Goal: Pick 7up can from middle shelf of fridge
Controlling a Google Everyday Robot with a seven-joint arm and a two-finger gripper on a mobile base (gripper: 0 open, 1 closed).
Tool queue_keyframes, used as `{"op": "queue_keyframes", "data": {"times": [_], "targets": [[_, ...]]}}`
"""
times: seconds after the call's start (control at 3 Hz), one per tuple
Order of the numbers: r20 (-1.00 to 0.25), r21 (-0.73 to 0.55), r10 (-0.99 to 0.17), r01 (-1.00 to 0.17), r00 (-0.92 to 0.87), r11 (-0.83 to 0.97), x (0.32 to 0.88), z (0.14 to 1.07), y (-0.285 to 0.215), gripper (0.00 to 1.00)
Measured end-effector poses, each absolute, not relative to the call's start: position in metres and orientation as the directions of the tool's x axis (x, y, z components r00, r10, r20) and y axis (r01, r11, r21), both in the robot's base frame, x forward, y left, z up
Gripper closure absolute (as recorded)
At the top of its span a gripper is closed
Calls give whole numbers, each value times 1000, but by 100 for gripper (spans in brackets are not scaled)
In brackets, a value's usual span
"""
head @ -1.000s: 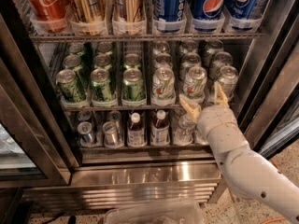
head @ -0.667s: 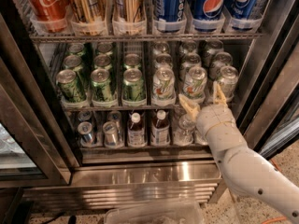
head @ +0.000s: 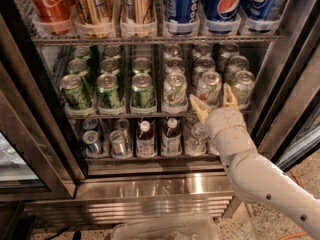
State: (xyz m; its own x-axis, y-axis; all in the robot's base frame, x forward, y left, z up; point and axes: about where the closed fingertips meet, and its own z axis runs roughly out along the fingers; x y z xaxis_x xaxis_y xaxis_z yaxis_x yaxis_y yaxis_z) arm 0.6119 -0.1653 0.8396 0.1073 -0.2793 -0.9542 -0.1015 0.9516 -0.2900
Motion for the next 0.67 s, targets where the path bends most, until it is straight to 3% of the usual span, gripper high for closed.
{"op": "queue_keyframes", "data": {"times": [0.67], "targets": [[-963, -256, -248, -77, 107, 964, 626, 841, -163, 31]]}}
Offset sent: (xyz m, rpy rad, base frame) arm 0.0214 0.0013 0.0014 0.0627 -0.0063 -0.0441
